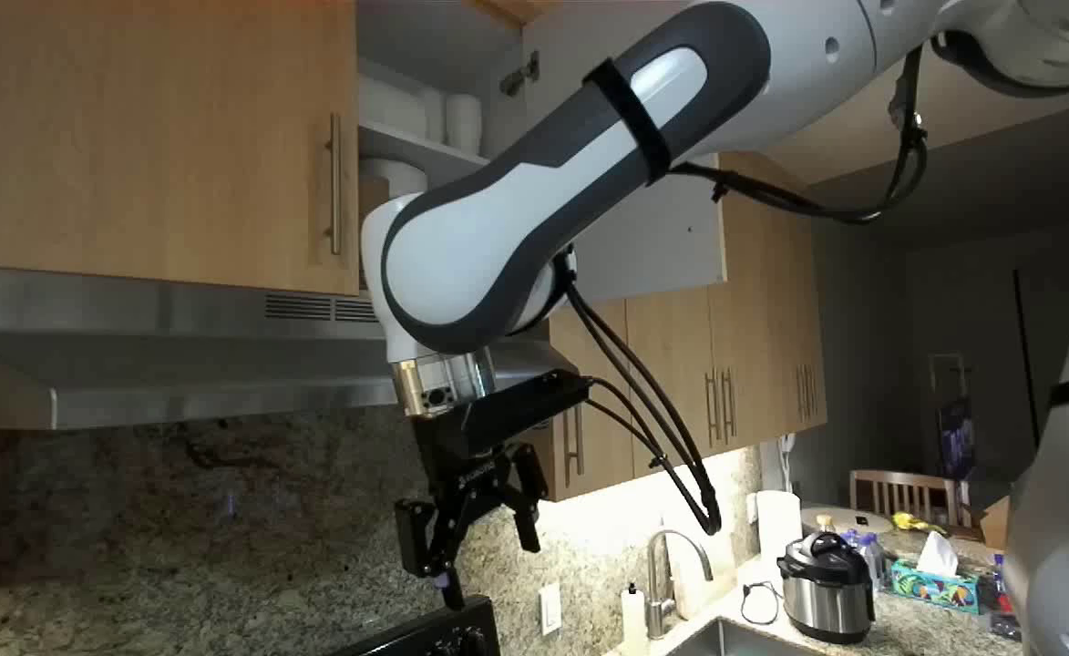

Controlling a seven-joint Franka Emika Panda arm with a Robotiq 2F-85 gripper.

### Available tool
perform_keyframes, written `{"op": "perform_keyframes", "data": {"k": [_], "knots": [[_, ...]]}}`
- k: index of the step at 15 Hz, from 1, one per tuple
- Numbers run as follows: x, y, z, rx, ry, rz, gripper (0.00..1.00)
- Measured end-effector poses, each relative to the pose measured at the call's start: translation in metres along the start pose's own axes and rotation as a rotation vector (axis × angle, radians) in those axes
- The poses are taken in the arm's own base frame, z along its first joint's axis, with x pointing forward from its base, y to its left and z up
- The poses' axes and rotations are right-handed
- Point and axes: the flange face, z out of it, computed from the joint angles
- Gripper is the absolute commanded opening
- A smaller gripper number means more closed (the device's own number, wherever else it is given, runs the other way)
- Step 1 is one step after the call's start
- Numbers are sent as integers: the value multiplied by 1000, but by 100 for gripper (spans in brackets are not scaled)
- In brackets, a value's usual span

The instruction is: Close the overhead cabinet door

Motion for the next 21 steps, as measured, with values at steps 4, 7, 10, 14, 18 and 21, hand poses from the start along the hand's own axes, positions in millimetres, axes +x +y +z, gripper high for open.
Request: {"op": "perform_keyframes", "data": {"k": [4, 7, 10, 14, 18, 21], "knots": [[0, 0, 0, 0, 0, 0, 100], [0, 0, 0, 0, 0, 0, 100], [0, 0, 0, 0, 0, 0, 100], [0, 0, -1, 4, -1, -1, 100], [-4, -5, -6, 26, 5, -13, 100], [-10, -3, -19, 40, 25, -8, 100]]}}
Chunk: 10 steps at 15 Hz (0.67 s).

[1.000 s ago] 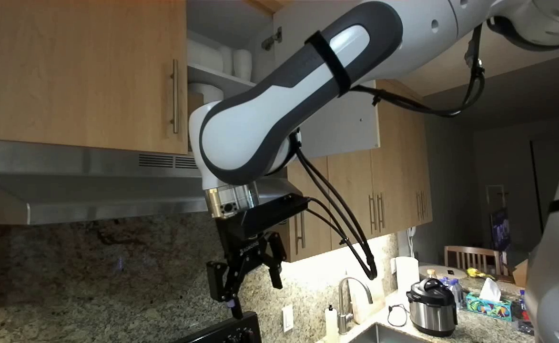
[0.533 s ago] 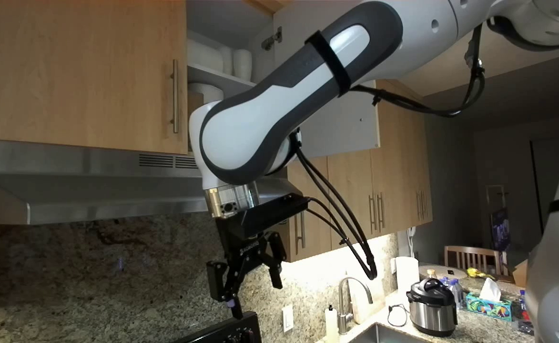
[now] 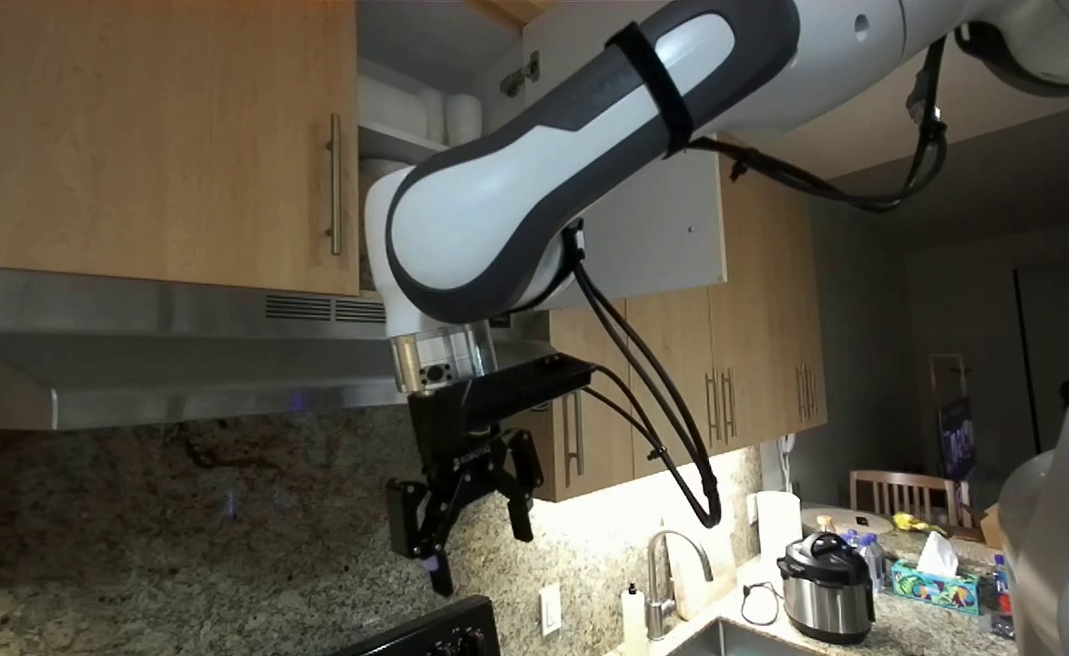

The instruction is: Close the overhead cabinet door

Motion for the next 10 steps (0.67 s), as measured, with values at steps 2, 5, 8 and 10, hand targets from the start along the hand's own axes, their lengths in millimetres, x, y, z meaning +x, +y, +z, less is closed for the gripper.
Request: {"op": "perform_keyframes", "data": {"k": [2, 5, 8, 10], "knots": [[-4, 6, -10, 1, 11, 12, 100], [-14, 20, -26, -15, 11, 33, 100], [-22, 35, -45, -12, 37, 44, 100], [-25, 39, -49, -10, 47, 49, 100]]}}
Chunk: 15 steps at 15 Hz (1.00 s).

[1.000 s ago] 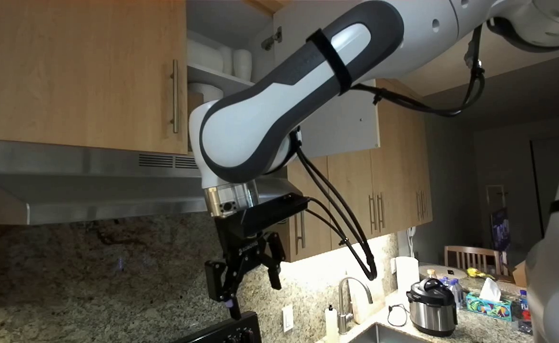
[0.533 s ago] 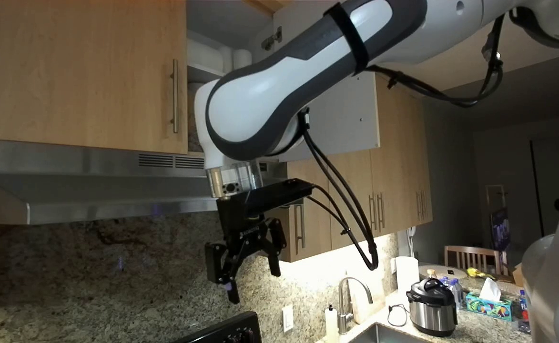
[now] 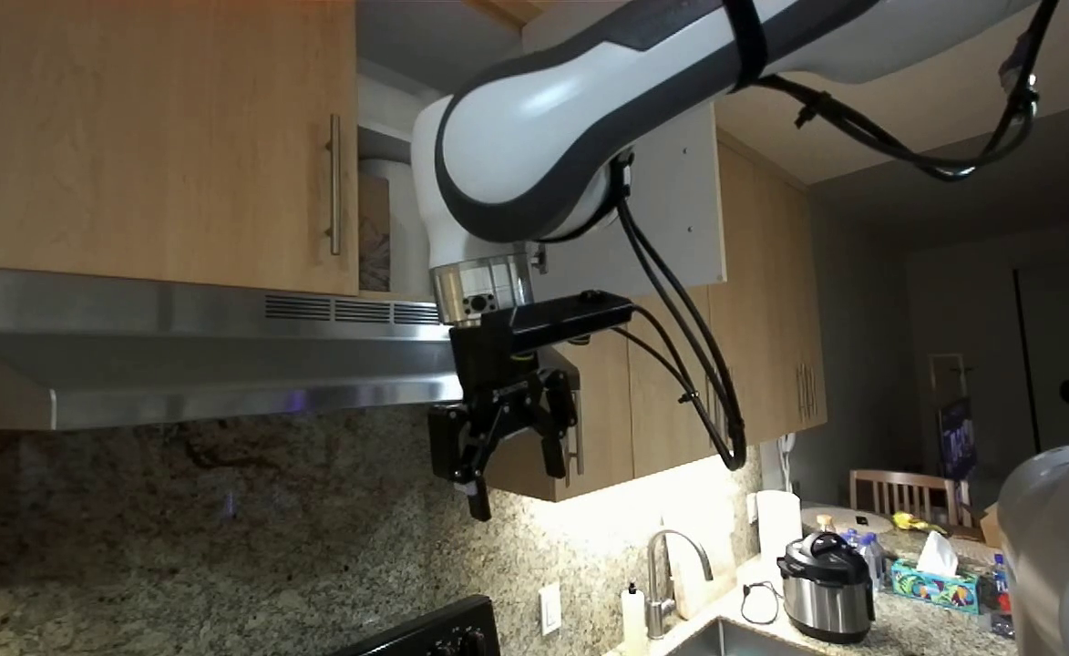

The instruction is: Close the overhead cabinet door

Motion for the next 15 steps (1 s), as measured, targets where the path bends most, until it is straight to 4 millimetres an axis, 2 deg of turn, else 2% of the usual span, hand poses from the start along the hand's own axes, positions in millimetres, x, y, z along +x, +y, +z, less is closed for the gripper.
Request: {"op": "perform_keyframes", "data": {"k": [4, 7, 11, 15], "knots": [[0, -3, 2, -32, 10, -19, 100], [1, 1, -1, -79, 38, -29, 100], [0, 26, -20, -92, 94, 20, 100], [-7, 64, -49, -70, 164, 113, 100]]}}
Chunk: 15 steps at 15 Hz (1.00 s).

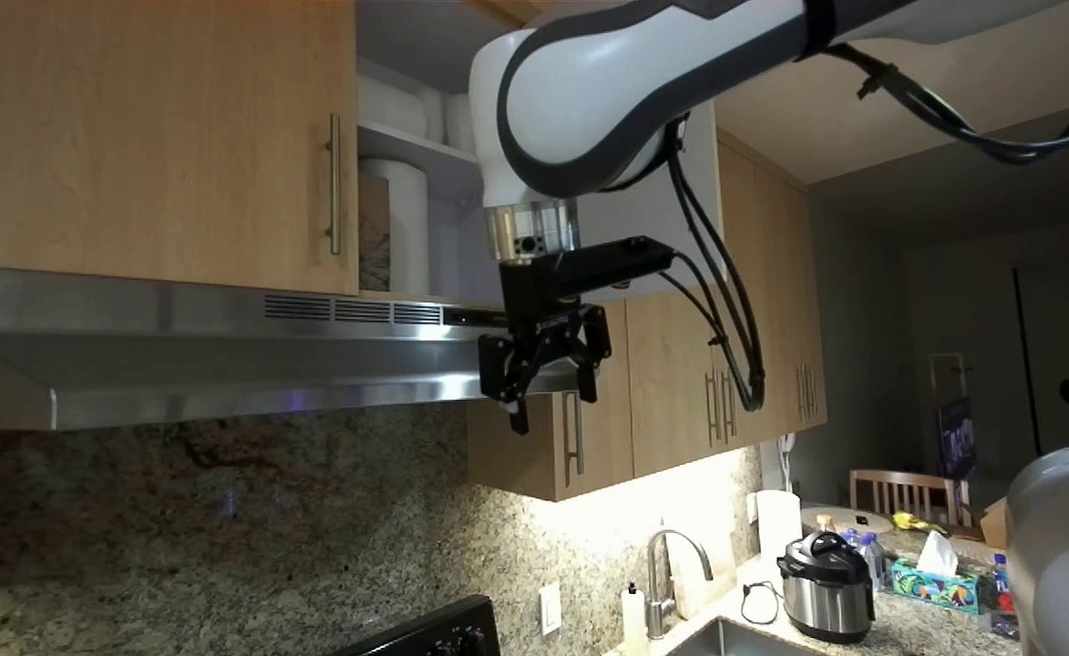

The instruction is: Close the overhead cabinet door

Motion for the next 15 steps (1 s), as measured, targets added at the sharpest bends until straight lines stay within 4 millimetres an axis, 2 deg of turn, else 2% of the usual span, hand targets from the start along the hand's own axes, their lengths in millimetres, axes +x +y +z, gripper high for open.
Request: {"op": "perform_keyframes", "data": {"k": [3, 12, 15], "knots": [[-3, 23, -19, 12, 50, 65, 100], [-3, 14, -15, 3, 43, 47, 100], [-3, 23, -24, 6, 64, 71, 100]]}}
